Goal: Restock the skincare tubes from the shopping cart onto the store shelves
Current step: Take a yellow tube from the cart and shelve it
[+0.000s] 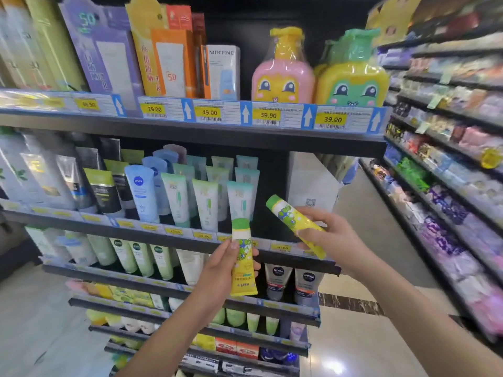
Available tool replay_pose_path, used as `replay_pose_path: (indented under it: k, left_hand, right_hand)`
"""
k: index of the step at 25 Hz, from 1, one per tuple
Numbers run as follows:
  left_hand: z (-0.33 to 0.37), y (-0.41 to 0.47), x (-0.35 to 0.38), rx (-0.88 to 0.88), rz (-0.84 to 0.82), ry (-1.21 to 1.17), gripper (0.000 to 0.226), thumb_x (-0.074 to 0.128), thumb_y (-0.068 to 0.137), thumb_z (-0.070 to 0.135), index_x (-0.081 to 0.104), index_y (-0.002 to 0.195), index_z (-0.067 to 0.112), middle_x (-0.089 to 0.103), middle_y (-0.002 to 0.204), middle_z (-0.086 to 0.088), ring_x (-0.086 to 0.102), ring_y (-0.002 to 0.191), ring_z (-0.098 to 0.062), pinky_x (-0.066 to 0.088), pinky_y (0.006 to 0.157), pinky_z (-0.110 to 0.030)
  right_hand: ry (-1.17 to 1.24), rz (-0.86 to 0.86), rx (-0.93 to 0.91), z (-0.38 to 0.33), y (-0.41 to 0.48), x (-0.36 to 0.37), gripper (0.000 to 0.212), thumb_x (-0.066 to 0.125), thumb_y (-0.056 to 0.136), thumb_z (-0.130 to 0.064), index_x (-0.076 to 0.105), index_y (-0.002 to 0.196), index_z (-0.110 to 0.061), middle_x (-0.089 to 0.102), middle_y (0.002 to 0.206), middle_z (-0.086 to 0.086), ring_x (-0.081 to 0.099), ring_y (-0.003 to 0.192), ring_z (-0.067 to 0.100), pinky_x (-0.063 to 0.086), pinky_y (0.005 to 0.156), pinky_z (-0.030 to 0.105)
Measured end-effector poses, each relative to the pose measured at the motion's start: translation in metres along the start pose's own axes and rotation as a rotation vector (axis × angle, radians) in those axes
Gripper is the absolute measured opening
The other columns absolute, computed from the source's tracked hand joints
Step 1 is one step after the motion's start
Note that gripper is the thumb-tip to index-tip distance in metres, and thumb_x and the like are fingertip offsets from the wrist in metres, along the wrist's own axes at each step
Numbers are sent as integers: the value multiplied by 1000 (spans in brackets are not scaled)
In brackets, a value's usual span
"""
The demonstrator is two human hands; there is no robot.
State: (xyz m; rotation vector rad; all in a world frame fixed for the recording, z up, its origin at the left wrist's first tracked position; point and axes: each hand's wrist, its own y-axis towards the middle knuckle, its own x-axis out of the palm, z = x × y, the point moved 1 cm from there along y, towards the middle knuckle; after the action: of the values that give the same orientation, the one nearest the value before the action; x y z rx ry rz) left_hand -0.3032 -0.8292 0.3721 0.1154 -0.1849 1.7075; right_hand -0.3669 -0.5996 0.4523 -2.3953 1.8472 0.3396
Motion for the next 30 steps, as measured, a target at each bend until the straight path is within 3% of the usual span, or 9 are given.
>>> replay_pose_path:
  k: [2,4,7,10,12,15,21,26,30]
  left_hand:
    - [0,8,-3,2,-22,4,55,49,92,52,63,124,9,77,108,-12,75,91,-27,60,84,-47]
    - [1,15,-8,9,-40,5,54,48,94,50,62,125,10,78,106,-12,75,90,-27,61,82,-44]
    - [1,21,-11,15,-60,-9,52,49,95,49,61,126,10,77,106,-13,74,88,-27,60,80,-44]
    - [2,22,-13,20,-86,-6,52,49,94,49,61,125,9,76,104,-15,73,87,-28,59,75,-39]
    - [3,20,-14,32,-110,2,52,49,95,49,61,125,8,76,106,-14,72,89,-28,60,81,-43]
    - [6,17,-17,36,-130,23,50,48,97,49,62,123,9,76,107,-14,71,91,-28,60,86,-44]
    - [7,17,-25,25,-115,9,49,49,97,49,63,122,9,75,112,-14,70,92,-30,54,99,-60]
    - [7,17,-26,22,-123,8,47,50,98,49,63,123,12,75,115,-12,71,95,-31,52,100,-64]
    - [9,16,-23,18,-131,2,46,50,96,48,62,126,15,75,116,-10,71,98,-30,52,101,-62]
  right_hand:
    - [-94,-15,26,-11,16,-8,42,61,92,2,70,120,-28,58,124,8,76,90,25,61,75,25]
    - [-280,51,-40,-21,33,-11,39,67,86,-1,69,111,-31,62,116,3,74,85,18,57,72,17]
    - [-550,166,-143,-34,60,-9,31,80,77,-15,63,98,-29,65,93,-9,65,80,12,49,63,18]
    - [-721,139,-170,-42,84,1,29,80,81,-27,57,97,-29,62,88,-9,57,76,6,40,61,15]
    - [-755,110,-225,-42,96,9,23,78,85,-25,60,101,-27,65,91,-6,60,81,11,39,61,12]
    - [-736,95,-260,-40,106,20,32,77,87,-21,66,116,-21,69,103,-1,64,90,16,48,73,26]
    - [-850,105,-293,-34,117,29,42,72,90,-20,58,129,-24,65,115,2,62,99,21,49,81,32]
    - [-1111,162,-314,-38,112,33,53,67,93,-32,49,142,-31,54,134,0,60,113,25,51,83,36]
    - [-1184,206,-364,-38,103,35,62,71,91,-31,46,147,-29,48,143,0,57,121,25,55,86,39]
